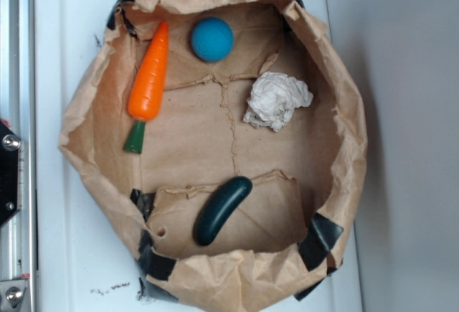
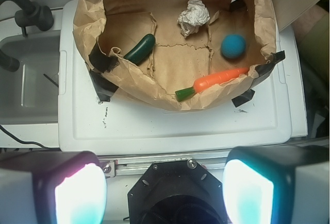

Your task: Grab the plastic pickle.

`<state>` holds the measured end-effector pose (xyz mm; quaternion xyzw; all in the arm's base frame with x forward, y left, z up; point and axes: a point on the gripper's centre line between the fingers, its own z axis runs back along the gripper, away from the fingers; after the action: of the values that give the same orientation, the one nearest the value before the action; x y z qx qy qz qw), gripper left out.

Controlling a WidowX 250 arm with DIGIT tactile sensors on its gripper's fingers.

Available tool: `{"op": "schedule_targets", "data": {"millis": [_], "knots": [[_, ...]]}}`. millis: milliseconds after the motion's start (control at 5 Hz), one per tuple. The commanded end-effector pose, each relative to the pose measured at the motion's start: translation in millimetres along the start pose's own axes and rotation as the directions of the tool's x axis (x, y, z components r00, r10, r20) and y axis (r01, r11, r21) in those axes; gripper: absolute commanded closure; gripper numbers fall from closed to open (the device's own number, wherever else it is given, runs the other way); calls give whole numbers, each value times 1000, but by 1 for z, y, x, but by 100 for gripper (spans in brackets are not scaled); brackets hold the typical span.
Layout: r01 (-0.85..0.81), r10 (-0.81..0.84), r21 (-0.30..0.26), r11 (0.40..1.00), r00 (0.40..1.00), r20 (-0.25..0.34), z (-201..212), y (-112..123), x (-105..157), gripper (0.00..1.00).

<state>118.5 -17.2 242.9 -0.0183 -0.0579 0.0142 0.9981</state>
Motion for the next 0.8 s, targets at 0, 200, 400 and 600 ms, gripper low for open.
{"op": "schedule_targets", "data": {"millis": [0,200,400,600], "knots": [[0,0,0,1000,1000,0,0,0,0,0],[-70,70,-8,998,997,33,-3,-25,11,0],[-118,124,-76,990,989,78,-14,-32,33,0],[-187,203,-134,973,972,116,-26,-23,56,0]]}}
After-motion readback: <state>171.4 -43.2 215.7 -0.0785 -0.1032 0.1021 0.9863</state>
